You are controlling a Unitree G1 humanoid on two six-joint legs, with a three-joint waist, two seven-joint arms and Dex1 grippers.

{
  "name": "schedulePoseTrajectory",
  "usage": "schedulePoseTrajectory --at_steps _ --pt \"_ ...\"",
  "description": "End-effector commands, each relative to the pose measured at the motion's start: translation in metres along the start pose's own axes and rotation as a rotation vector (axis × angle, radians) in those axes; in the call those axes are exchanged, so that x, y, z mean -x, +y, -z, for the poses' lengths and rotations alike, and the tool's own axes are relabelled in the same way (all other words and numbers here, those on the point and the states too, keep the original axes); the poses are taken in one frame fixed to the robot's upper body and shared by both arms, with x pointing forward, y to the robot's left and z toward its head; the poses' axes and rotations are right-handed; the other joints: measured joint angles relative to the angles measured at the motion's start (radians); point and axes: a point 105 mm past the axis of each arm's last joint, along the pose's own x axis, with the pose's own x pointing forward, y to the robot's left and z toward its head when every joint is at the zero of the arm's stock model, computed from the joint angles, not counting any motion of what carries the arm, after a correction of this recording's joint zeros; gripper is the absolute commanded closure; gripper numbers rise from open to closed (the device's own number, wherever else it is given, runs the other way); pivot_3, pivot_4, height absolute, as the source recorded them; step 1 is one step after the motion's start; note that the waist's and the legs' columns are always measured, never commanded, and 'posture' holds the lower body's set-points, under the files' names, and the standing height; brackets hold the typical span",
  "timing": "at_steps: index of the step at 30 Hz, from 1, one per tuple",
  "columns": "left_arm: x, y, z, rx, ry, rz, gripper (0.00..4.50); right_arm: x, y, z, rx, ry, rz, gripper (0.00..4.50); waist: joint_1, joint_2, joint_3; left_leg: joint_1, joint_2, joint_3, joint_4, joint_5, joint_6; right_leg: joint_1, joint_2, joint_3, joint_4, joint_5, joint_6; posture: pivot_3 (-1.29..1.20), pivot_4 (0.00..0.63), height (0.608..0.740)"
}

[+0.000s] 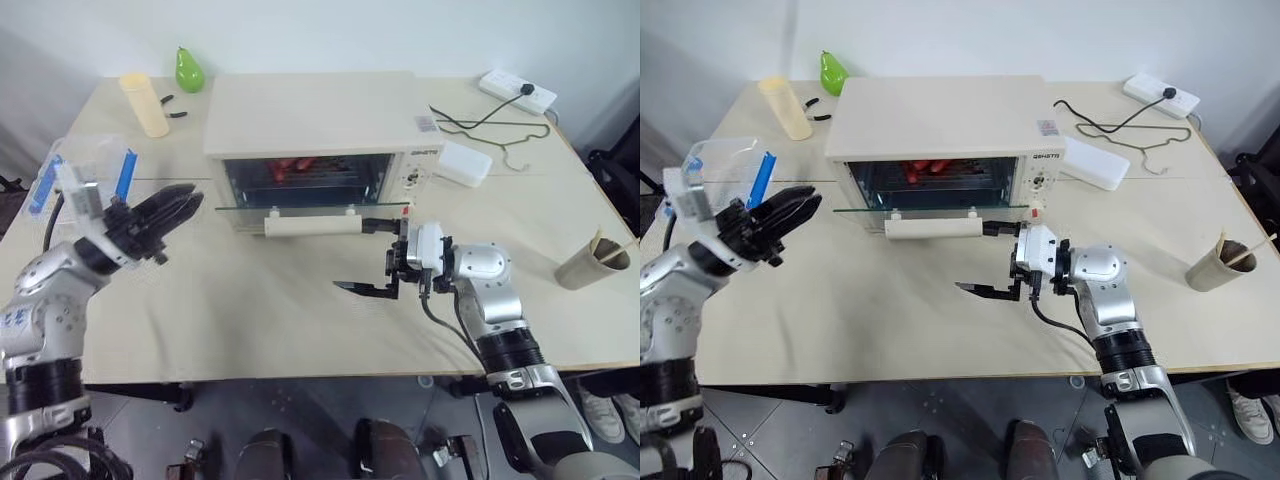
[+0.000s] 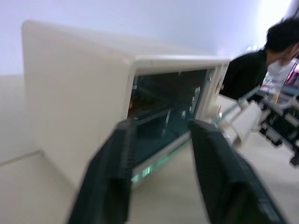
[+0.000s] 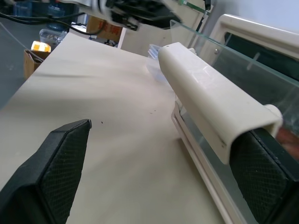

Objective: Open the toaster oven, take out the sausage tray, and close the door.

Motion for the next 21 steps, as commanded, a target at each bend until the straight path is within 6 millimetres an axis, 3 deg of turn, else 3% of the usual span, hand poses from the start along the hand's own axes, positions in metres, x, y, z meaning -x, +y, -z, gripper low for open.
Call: schedulePoseTrajectory --at_steps 1,4,7,14,19,21 --pt "-0.018 -0.002 0.005 -0.038 0.017 0.066 3.71 -0.002 0.001 -0.008 0.075 -0.026 -0.023 0.0 -0.003 0.0 0.0 0.001 0.0 -0.001 -0.001 0.0 0.0 -0.001 0.0 0.0 0.0 0.0 0.0 0.0 0.15 0.74" --pt "-0.025 -0.005 0.012 -0.044 0.036 0.104 4.48 -0.001 0.001 -0.007 0.077 -0.023 -0.015 0.0 -0.002 0.0 0.0 0.001 0.0 0.0 -0.001 0.0 0.0 -0.001 0.0 -0.001 0.002 0.0 0.0 0.0 0.15 0.74" --pt "-0.034 -0.016 0.032 -0.046 0.1 0.196 4.48 0.009 0.003 -0.001 0.07 0.015 0.02 0.0 -0.001 0.0 0.0 0.0 0.0 0.0 -0.001 0.0 0.0 -0.001 0.0 -0.001 0.002 0.0 0.0 0.0 0.15 0.74" --pt "-0.031 -0.025 0.063 -0.038 0.18 0.247 4.48 0.067 0.026 0.018 0.013 0.214 0.156 0.0 0.023 0.0 0.0 0.0 -0.001 0.0 0.001 0.0 0.0 0.001 -0.001 -0.001 0.001 0.0 0.0 0.0 0.15 0.74" --pt "-0.023 -0.032 0.09 -0.086 0.265 0.251 4.48 0.131 0.05 0.036 -0.086 0.434 0.323 0.0 0.028 0.0 0.0 0.0 -0.001 0.001 0.001 0.0 0.001 0.001 -0.001 -0.001 0.001 0.0 0.0 0.0 0.15 0.74" --pt "-0.018 -0.035 0.099 -0.094 0.294 0.245 4.48 0.145 0.047 0.033 -0.073 0.487 0.394 0.0 0.026 0.0 0.0 0.001 -0.001 0.003 0.001 0.0 0.001 0.001 -0.001 0.0 0.0 0.0 0.0 0.0 0.15 0.74"
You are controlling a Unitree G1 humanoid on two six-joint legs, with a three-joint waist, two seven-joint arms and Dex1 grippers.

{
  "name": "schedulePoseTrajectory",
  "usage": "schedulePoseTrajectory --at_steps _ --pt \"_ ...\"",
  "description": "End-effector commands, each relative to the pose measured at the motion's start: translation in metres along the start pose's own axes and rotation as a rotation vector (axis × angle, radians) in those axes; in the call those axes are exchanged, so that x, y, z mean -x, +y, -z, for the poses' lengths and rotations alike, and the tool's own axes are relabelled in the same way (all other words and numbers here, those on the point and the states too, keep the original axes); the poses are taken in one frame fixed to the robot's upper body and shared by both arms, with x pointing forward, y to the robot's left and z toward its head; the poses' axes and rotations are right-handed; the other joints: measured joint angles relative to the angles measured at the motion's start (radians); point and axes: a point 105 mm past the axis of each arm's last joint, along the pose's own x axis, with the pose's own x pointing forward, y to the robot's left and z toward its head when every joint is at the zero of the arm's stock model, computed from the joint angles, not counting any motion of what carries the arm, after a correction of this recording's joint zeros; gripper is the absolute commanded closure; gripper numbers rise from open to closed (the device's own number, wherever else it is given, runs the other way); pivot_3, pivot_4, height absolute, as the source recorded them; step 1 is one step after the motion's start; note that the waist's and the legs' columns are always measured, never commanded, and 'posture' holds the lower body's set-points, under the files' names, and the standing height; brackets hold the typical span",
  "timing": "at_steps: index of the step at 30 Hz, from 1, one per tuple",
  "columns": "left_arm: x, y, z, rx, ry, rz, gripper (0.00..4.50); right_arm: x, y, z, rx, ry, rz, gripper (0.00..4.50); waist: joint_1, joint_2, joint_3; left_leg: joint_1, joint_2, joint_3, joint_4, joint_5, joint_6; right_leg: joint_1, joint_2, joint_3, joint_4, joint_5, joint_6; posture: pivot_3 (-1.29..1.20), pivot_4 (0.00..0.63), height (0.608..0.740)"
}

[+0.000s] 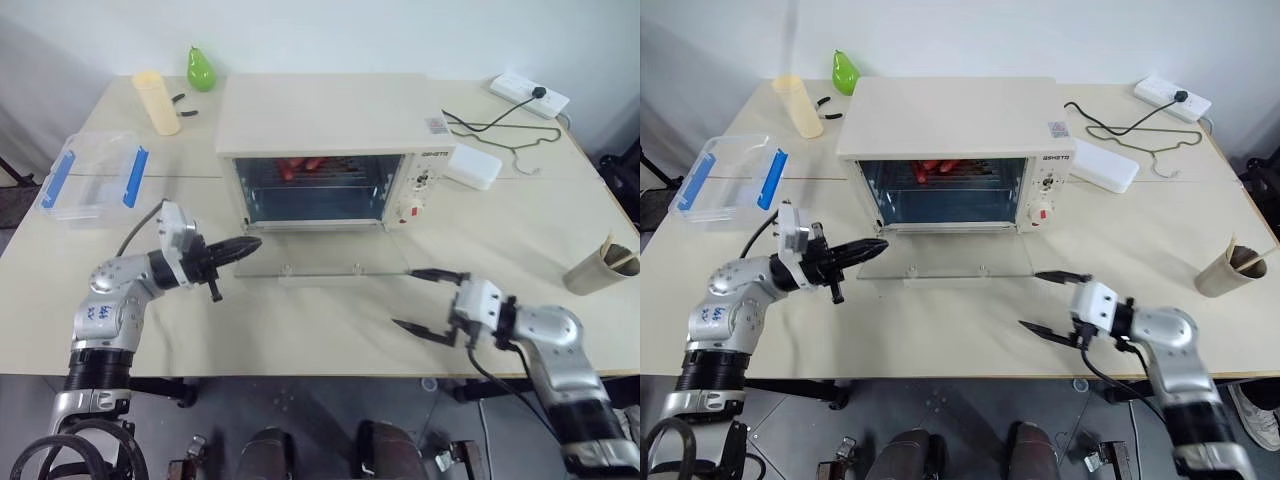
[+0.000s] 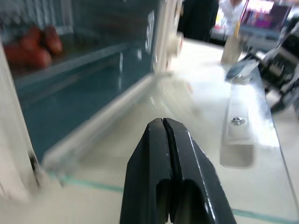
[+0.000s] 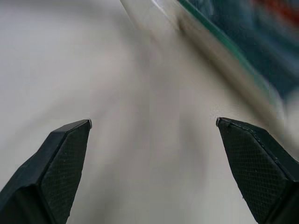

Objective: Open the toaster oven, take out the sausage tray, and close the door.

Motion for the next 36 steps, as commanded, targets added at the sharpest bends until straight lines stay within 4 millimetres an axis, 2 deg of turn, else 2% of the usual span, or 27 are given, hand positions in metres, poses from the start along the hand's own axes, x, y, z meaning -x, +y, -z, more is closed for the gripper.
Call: schedulePoseTrajectory --at_steps 1,3,6,9,10,12,15,18,20,23,25,28,33,36 --pt "-0.001 -0.007 0.009 -0.027 0.026 0.006 4.48 0.018 -0.028 -0.012 0.058 0.037 0.168 0.0 -0.004 0.0 0.0 0.0 0.0 0.001 0.0 0.0 0.0 0.0 0.0 0.001 0.0 0.0 0.0 0.0 0.15 0.74" --pt "-0.002 -0.013 0.017 -0.003 0.032 0.004 4.48 0.018 -0.044 -0.022 0.08 0.052 0.247 0.0 -0.009 0.0 0.0 0.002 0.001 0.0 0.0 0.0 0.0 0.0 0.0 0.002 0.0 0.0 -0.001 0.0 0.15 0.74" --pt "-0.002 -0.02 0.024 -0.005 0.047 0.013 4.48 0.007 -0.054 -0.036 0.118 0.042 0.283 0.0 -0.008 0.0 0.0 0.003 0.002 -0.002 0.0 0.0 0.0 -0.001 0.0 0.004 0.002 0.0 -0.001 0.0 0.15 0.74" --pt "-0.001 -0.022 0.027 0.044 0.038 -0.002 4.48 -0.024 -0.056 -0.061 0.217 -0.007 0.266 0.0 -0.004 0.0 0.0 0.003 0.001 -0.003 0.0 0.0 0.0 -0.001 0.0 0.004 0.002 0.0 -0.001 0.0 0.15 0.74" --pt "0.0 -0.024 0.026 0.05 0.032 -0.004 4.31 -0.034 -0.056 -0.067 0.245 -0.019 0.254 0.0 -0.003 0.0 0.0 0.003 0.001 -0.003 0.0 0.0 0.0 -0.001 0.0 0.004 0.002 0.0 -0.001 0.0 0.15 0.74" --pt "0.002 -0.026 0.024 0.038 0.022 -0.01 3.9 -0.051 -0.053 -0.077 0.281 -0.051 0.237 0.0 -0.003 0.001 0.0 0.003 0.001 -0.003 0.0 0.0 0.0 -0.001 0.0 0.004 0.002 0.0 -0.001 0.0 0.15 0.74" --pt "0.018 -0.022 0.014 -0.035 -0.031 -0.104 3.05 -0.109 -0.04 -0.106 0.354 -0.149 0.157 0.0 -0.014 0.001 0.0 0.002 0.001 -0.003 0.0 0.0 0.0 -0.002 0.0 0.003 0.002 0.0 -0.001 0.0 0.15 0.74" --pt "0.038 -0.021 0.007 -0.025 -0.074 -0.183 2.11 -0.157 -0.052 -0.119 0.477 -0.117 0.225 0.0 -0.036 0.001 0.0 0.003 0.002 -0.004 0.0 0.0 0.0 -0.003 0.0 0.003 0.005 -0.001 -0.002 0.0 0.15 0.74" --pt "0.046 -0.027 0.006 -0.022 -0.059 -0.19 1.5 -0.179 -0.066 -0.107 0.542 0.022 0.28 0.0 -0.035 0.001 0.0 0.002 0.002 -0.005 0.0 0.0 -0.001 -0.005 0.0 0.003 0.007 -0.001 -0.003 0.0 0.15 0.74" --pt "0.054 -0.03 0.004 -0.055 -0.058 -0.244 0.61 -0.199 -0.079 -0.132 0.648 -0.05 0.393 0.0 -0.029 0.0 0.0 0.0 0.002 -0.006 -0.001 0.0 -0.001 -0.005 -0.002 0.003 0.008 -0.001 -0.003 0.0 0.15 0.74" --pt "0.06 -0.029 0.0 -0.079 -0.087 -0.304 0.01 -0.211 -0.084 -0.141 0.707 -0.037 0.435 0.0 -0.03 0.0 0.0 -0.002 0.002 -0.006 -0.001 0.0 -0.001 -0.005 -0.002 0.003 0.008 -0.001 -0.003 0.0 0.15 0.74" --pt "0.069 -0.028 -0.005 -0.115 -0.115 -0.374 0.01 -0.221 -0.088 -0.148 0.765 -0.028 0.472 0.0 -0.037 0.0 0.0 -0.002 0.001 -0.006 -0.001 0.0 -0.001 -0.005 -0.002 0.001 0.007 -0.001 -0.003 0.0 0.15 0.74" --pt "0.079 -0.028 -0.01 -0.102 -0.139 -0.417 0.01 -0.231 -0.09 -0.133 0.791 0.07 0.446 0.0 -0.046 0.0 0.0 -0.001 0.002 -0.006 -0.001 0.0 -0.002 -0.004 -0.001 -0.001 0.007 -0.001 -0.003 0.0 0.15 0.74" --pt "0.078 -0.027 -0.012 -0.104 -0.137 -0.412 0.0 -0.234 -0.086 -0.129 0.787 0.076 0.412 0.62 -0.053 0.0 0.0 -0.001 0.002 -0.006 -0.001 0.001 -0.002 -0.004 -0.001 0.0 0.007 -0.001 -0.003 0.0 0.15 0.74"
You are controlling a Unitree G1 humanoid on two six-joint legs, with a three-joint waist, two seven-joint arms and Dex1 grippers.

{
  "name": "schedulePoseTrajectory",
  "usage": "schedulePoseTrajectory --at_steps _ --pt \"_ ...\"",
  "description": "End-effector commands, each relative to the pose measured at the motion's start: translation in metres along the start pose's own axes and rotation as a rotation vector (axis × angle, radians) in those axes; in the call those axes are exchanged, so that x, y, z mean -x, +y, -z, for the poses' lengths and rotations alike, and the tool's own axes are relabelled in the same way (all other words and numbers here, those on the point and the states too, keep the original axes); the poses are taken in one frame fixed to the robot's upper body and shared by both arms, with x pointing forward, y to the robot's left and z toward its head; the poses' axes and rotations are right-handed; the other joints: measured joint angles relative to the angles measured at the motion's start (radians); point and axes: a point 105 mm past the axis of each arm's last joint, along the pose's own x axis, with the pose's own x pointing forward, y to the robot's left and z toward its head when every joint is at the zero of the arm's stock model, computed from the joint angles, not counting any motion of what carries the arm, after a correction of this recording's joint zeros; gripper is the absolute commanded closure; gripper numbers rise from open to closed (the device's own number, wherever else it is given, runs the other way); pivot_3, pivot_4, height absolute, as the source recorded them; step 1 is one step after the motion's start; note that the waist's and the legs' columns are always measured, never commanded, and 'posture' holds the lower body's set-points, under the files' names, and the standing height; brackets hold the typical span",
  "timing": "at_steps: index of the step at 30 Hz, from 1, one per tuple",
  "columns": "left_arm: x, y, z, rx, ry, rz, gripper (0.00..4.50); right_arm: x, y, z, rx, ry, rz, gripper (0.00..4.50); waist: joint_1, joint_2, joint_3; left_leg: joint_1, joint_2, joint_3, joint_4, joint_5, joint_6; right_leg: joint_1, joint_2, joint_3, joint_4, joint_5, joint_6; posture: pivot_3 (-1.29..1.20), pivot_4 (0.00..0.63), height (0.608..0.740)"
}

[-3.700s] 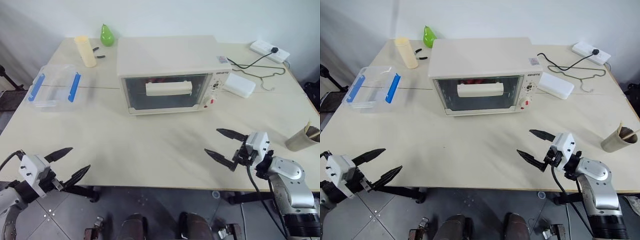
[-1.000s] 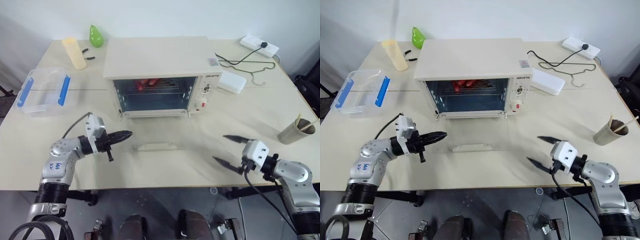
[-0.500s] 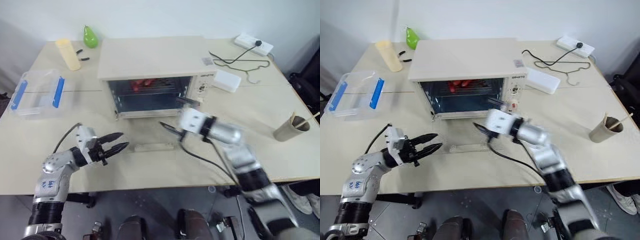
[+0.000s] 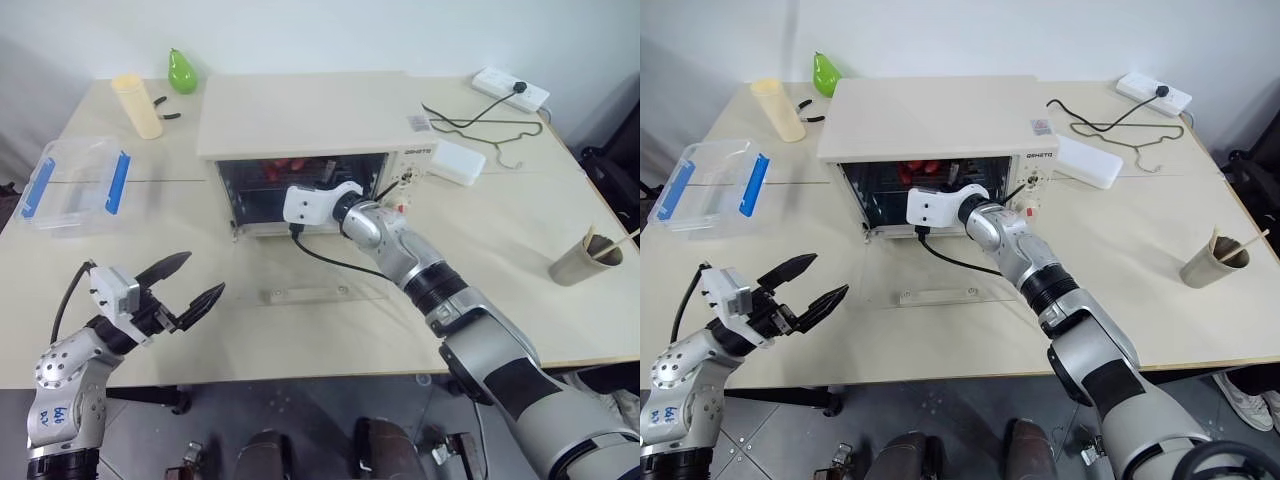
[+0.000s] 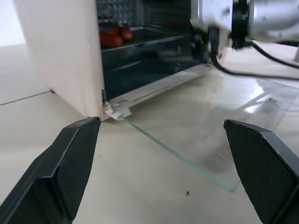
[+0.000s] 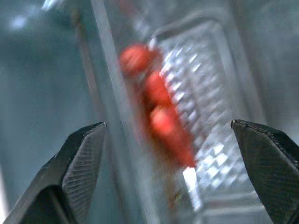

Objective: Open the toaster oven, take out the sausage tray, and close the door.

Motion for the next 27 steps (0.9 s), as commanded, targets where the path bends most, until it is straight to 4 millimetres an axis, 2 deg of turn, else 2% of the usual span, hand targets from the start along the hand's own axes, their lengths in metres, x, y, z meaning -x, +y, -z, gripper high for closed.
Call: schedulePoseTrajectory --at_steps 1,8,11,19,27 --pt "-0.001 0.0 -0.016 -0.035 -0.041 0.013 0.0 -0.003 -0.006 -0.012 0.007 -0.047 0.008 0.89 -0.006 0.0 0.0 0.0 0.0 0.0 0.0 0.0 0.0 0.0 0.0 0.0 0.0 0.0 0.0 0.0 0.15 0.74" --pt "-0.011 0.0 -0.019 -0.031 -0.045 0.052 0.0 -0.005 -0.01 -0.012 0.007 -0.041 0.002 3.43 -0.01 0.0 0.0 0.0 0.0 0.0 -0.001 0.0 0.0 0.0 0.0 0.0 0.0 0.0 0.0 0.0 0.15 0.74" --pt "-0.015 0.002 -0.021 -0.03 -0.048 0.062 0.0 -0.006 -0.011 -0.009 0.008 -0.025 0.005 4.38 -0.011 -0.001 0.0 0.0 0.0 0.0 -0.001 0.0 0.0 0.0 0.0 0.0 0.0 0.0 0.0 0.0 0.15 0.74" --pt "-0.044 0.007 -0.025 -0.053 -0.051 0.16 0.0 -0.002 -0.026 -0.028 0.029 -0.125 -0.017 4.38 -0.009 -0.001 -0.001 0.0 0.0 0.0 -0.001 0.0 0.0 0.0 0.001 0.0 0.0 0.0 0.0 0.0 0.15 0.74" --pt "-0.076 0.018 -0.041 -0.105 -0.086 0.221 0.0 0.009 -0.023 -0.042 0.057 -0.197 -0.058 4.38 -0.012 -0.001 0.0 -0.001 0.0 0.0 -0.003 0.0 -0.001 -0.001 0.001 -0.003 -0.001 0.0 0.0 0.0 0.15 0.74"
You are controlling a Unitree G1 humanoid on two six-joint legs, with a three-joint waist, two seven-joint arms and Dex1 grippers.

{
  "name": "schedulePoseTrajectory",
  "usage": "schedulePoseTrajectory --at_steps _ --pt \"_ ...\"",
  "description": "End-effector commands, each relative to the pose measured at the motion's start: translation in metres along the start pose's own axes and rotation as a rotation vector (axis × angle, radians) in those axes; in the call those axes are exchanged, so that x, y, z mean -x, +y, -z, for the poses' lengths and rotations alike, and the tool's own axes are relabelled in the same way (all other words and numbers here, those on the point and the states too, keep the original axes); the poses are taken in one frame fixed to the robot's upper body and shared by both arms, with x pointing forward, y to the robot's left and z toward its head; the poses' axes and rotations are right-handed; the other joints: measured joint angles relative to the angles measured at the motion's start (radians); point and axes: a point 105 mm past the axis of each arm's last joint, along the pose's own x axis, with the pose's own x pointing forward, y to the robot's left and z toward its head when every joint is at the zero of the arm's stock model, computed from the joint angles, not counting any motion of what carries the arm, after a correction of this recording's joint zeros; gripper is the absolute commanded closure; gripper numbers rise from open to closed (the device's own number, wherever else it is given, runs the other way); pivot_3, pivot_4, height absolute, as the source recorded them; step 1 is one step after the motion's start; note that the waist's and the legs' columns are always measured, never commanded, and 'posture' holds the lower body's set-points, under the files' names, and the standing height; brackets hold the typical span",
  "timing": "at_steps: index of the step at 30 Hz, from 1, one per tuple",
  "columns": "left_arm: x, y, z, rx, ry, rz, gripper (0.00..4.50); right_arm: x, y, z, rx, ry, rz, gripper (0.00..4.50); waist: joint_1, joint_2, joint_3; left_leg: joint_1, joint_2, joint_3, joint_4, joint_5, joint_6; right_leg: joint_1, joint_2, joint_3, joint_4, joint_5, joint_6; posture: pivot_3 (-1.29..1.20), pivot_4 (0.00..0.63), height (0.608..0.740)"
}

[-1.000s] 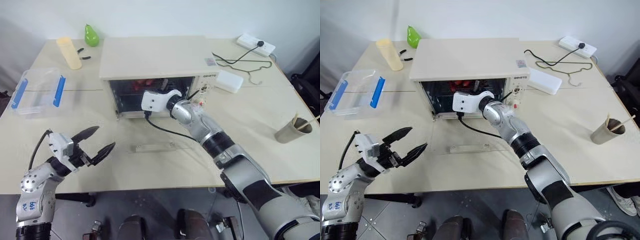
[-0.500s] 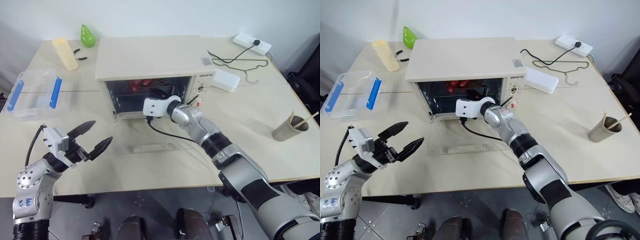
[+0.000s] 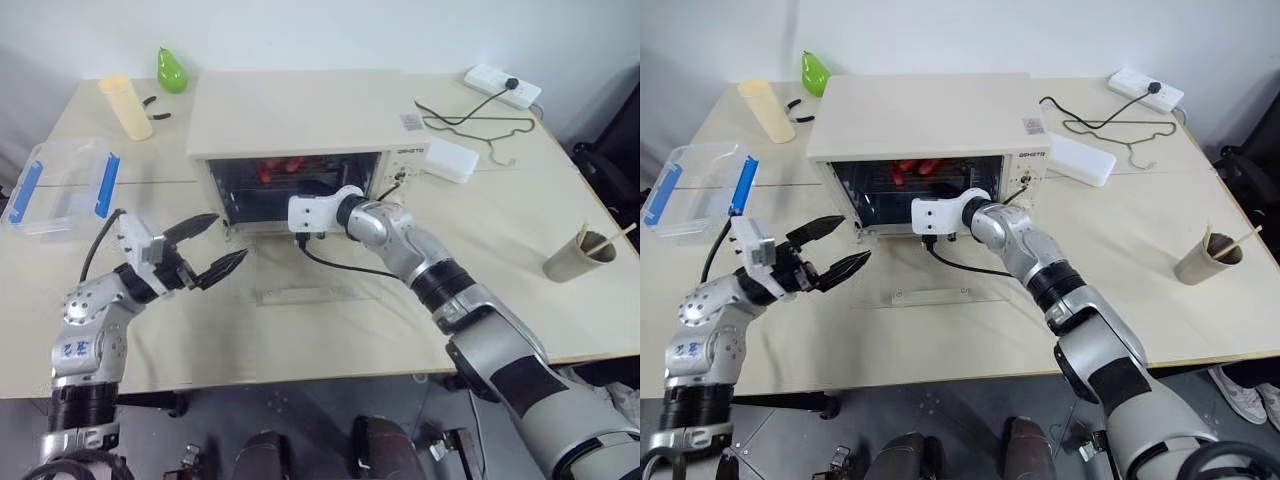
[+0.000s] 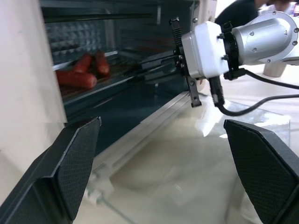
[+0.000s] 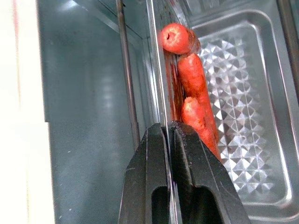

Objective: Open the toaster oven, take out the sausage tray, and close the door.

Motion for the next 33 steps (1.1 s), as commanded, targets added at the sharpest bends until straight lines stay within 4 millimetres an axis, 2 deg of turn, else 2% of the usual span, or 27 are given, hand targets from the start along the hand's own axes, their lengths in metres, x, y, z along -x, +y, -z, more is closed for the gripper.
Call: schedulePoseTrajectory --at_steps 1,6,9,18,22,29,33 --pt "-0.009 0.01 -0.015 -0.062 -0.024 0.019 0.0 0.004 -0.024 -0.032 0.007 -0.129 0.073 4.38 -0.001 0.0 0.0 -0.001 0.0 0.0 0.0 0.0 0.0 0.0 0.0 0.0 0.0 0.0 0.0 0.0 0.15 0.74" --pt "-0.009 0.014 -0.018 -0.061 -0.029 0.016 0.0 0.011 -0.018 -0.038 0.027 -0.161 0.03 4.38 -0.021 0.0 0.0 0.0 0.0 0.0 0.0 0.0 0.0 0.0 0.0 0.0 0.0 0.0 0.0 0.0 0.15 0.74" --pt "-0.007 0.015 -0.019 -0.058 -0.024 0.009 0.0 0.024 -0.01 -0.041 0.061 -0.176 -0.017 4.38 -0.019 0.0 0.0 0.0 0.0 -0.001 0.0 0.0 0.0 0.0 0.0 0.0 0.0 0.0 0.0 0.0 0.15 0.74" --pt "0.006 0.016 -0.017 -0.013 0.026 0.025 0.0 0.063 0.017 -0.047 -0.008 -0.212 -0.098 4.38 -0.012 0.0 0.0 0.0 0.0 -0.001 0.001 0.0 0.0 0.0 0.0 0.0 0.0 0.0 0.0 0.0 0.15 0.74" --pt "0.007 0.015 -0.016 -0.001 0.046 0.048 0.0 0.083 0.029 -0.045 0.012 -0.223 -0.137 4.38 0.007 0.0 0.0 0.0 0.0 -0.001 0.002 0.0 0.0 0.0 0.0 0.001 0.0 0.0 0.0 0.0 0.15 0.74" --pt "0.001 0.011 -0.02 0.029 0.045 0.089 0.0 0.1 0.022 -0.046 0.018 -0.229 -0.131 4.38 0.022 -0.001 0.0 0.0 0.0 0.0 0.003 0.0 0.0 0.0 0.0 0.002 -0.001 0.0 0.0 0.0 0.15 0.74" --pt "0.01 0.012 -0.028 0.136 0.024 0.053 0.0 0.116 0.023 -0.047 0.021 -0.237 -0.12 4.38 0.033 -0.001 0.0 0.0 0.0 0.0 0.003 0.0 0.0 0.0 0.0 0.002 -0.001 0.0 0.0 0.0 0.15 0.74"
